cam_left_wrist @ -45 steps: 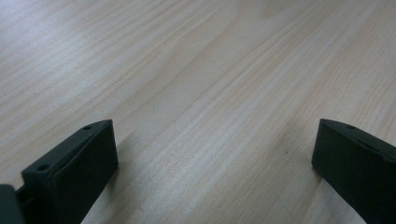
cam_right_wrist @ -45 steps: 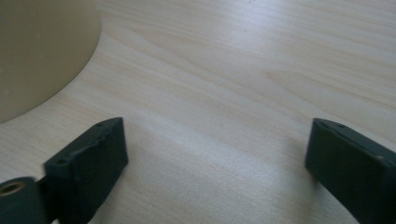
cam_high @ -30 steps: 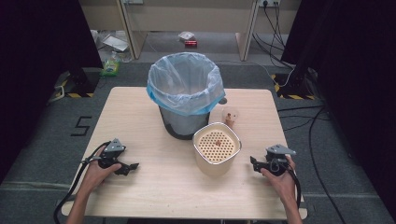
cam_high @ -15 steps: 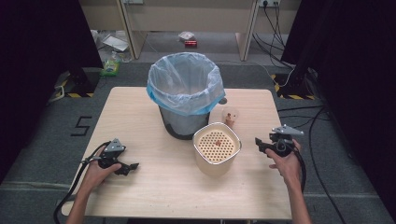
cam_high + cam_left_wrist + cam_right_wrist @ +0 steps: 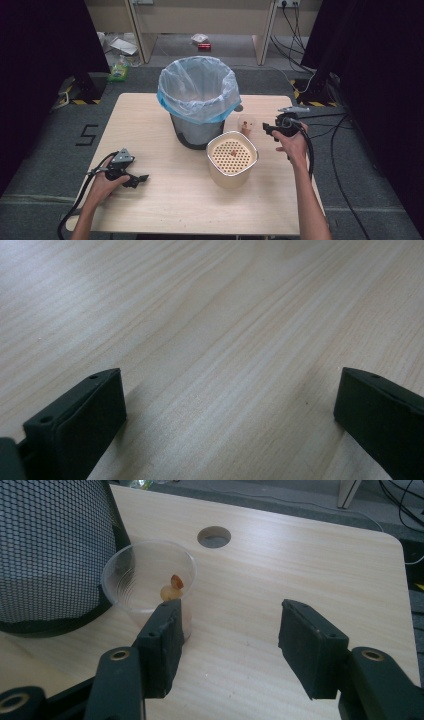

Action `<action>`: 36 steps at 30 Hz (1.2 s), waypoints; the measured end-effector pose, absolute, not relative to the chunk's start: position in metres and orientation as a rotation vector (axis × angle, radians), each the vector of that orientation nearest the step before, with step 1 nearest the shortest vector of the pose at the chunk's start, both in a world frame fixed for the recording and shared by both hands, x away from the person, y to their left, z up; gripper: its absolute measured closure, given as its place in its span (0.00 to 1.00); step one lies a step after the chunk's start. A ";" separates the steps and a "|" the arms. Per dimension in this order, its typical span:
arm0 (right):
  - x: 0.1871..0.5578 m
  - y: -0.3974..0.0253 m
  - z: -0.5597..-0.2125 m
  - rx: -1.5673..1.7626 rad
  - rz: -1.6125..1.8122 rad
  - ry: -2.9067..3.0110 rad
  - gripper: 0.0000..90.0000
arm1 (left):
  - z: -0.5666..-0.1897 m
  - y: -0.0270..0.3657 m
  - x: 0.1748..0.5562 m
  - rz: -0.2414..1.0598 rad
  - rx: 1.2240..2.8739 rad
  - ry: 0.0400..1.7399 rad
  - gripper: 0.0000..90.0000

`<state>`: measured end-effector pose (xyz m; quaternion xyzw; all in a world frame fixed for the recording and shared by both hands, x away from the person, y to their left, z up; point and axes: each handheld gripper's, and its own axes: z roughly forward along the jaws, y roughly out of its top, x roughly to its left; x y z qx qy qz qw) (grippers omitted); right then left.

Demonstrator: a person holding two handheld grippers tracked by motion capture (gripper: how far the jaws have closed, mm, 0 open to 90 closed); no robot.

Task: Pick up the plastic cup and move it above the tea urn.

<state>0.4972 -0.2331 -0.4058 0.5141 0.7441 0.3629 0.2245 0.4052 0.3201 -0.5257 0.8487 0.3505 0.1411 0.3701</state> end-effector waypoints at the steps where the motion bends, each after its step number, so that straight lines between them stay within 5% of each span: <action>1: 0.500 -0.231 -0.406 1.428 1.006 2.049 0.51 | -0.526 0.320 0.405 0.362 2.177 0.899 0.00; 20: 0.554 -0.187 -0.425 1.448 0.905 2.182 0.65 | -0.526 0.320 0.405 0.362 2.177 0.899 0.00; 26: 0.557 -0.184 -0.436 1.456 0.877 2.218 0.90 | -0.526 0.320 0.405 0.362 2.178 0.899 0.00; 36: 0.538 -0.190 -0.416 1.294 0.989 2.205 0.96 | -0.526 0.320 0.405 0.362 2.178 0.899 0.00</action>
